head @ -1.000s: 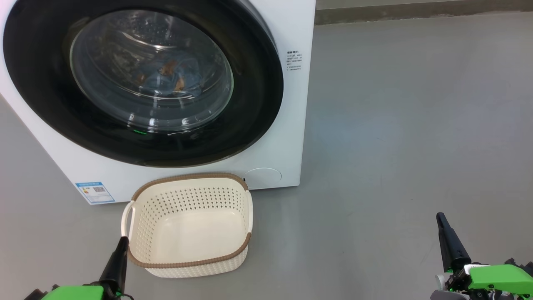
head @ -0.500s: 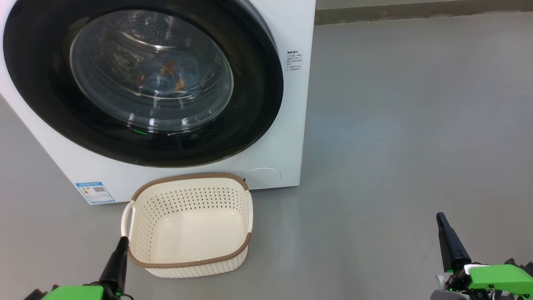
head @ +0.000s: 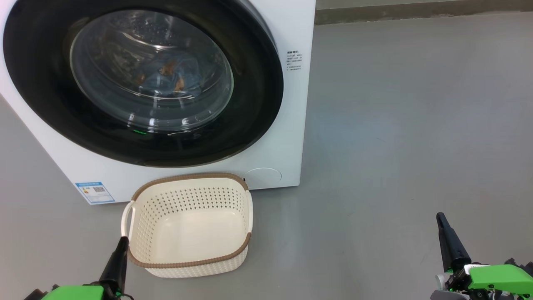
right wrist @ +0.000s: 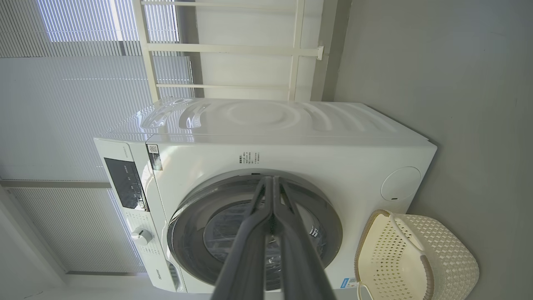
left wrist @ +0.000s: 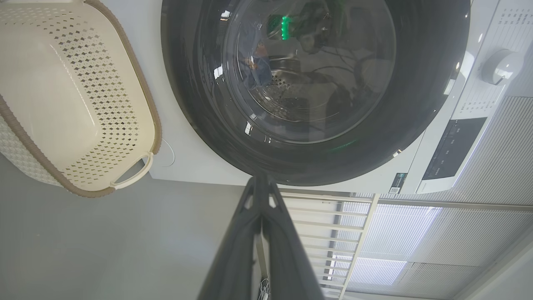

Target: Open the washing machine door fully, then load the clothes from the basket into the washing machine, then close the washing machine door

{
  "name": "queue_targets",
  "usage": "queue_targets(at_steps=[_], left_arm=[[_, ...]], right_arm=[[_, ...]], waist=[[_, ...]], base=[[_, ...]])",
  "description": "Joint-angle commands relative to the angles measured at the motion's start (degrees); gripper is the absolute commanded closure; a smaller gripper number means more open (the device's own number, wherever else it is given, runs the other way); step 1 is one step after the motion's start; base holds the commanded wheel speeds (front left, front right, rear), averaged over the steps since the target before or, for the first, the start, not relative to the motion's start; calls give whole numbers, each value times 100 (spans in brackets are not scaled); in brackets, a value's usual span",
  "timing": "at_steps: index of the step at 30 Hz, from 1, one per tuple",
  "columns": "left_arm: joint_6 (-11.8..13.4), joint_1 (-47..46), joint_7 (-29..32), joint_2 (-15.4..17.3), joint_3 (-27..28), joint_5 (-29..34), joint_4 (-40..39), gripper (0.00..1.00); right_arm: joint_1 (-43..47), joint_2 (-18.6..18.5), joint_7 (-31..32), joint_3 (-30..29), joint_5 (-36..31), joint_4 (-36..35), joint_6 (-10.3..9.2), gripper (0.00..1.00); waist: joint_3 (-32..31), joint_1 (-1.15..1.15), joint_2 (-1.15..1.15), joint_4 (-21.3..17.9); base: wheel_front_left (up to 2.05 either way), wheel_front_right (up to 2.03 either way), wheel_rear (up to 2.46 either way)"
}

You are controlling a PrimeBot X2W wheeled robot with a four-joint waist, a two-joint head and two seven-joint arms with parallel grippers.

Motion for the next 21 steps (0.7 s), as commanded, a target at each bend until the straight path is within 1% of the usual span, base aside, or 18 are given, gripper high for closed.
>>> queue_targets(at_steps=[1,21], left_arm=[[-57,-235,33,145,195,-44,-108,100],[-57,-235,33,145,195,-44,-108,100]], right_arm=[[-227,-29,48,127,27,-141,-6,100],[-227,-29,48,127,27,-141,-6,100]], waist=[[0,0,0,0],[0,0,0,0]], base=[[0,0,0],[0,0,0]])
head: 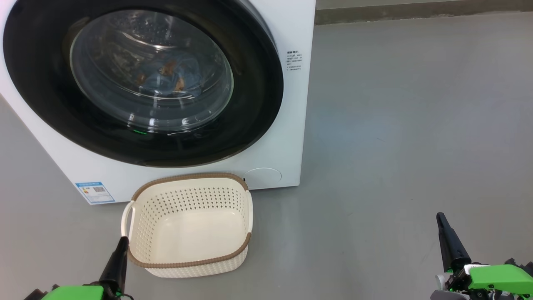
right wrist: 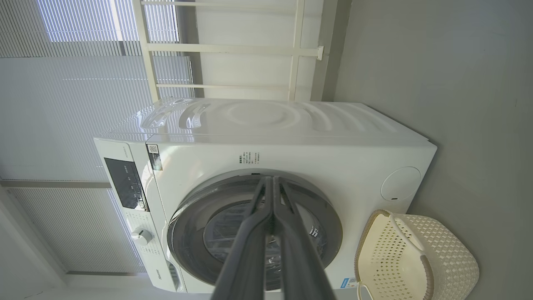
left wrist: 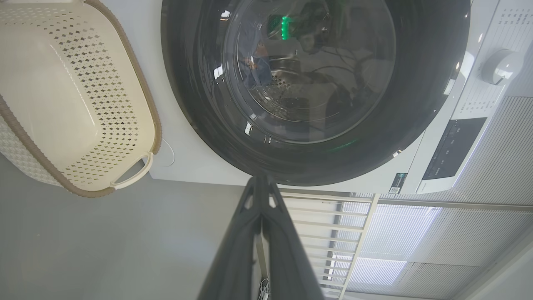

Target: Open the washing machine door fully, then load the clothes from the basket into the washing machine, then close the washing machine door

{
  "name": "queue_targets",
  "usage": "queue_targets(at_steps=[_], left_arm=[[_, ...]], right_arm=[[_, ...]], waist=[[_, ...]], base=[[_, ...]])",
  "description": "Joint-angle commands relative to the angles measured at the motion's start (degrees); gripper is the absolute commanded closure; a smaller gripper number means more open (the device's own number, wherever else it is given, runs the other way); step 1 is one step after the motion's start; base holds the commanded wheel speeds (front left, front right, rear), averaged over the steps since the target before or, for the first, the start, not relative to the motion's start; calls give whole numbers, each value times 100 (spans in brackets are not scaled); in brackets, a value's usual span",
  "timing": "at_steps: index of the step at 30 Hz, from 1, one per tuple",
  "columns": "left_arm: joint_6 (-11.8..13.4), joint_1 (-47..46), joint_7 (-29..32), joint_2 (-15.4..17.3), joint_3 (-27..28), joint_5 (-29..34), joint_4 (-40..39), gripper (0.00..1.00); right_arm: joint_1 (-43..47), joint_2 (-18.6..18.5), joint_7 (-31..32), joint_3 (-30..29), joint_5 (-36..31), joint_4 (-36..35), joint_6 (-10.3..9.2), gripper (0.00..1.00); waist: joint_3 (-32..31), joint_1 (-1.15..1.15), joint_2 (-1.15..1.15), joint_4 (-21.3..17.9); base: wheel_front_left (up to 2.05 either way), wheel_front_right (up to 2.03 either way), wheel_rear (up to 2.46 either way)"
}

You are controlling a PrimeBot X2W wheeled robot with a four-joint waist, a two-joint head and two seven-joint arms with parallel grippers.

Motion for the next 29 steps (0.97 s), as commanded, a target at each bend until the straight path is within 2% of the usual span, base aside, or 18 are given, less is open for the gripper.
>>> queue_targets(at_steps=[1,29], left_arm=[[-57,-235,33,145,195,-44,-108,100],[-57,-235,33,145,195,-44,-108,100]], right_arm=[[-227,-29,48,127,27,-141,-6,100],[-228,-28,49,126,26,-141,-6,100]], waist=[[0,0,0,0],[0,0,0,0]], base=[[0,0,0],[0,0,0]])
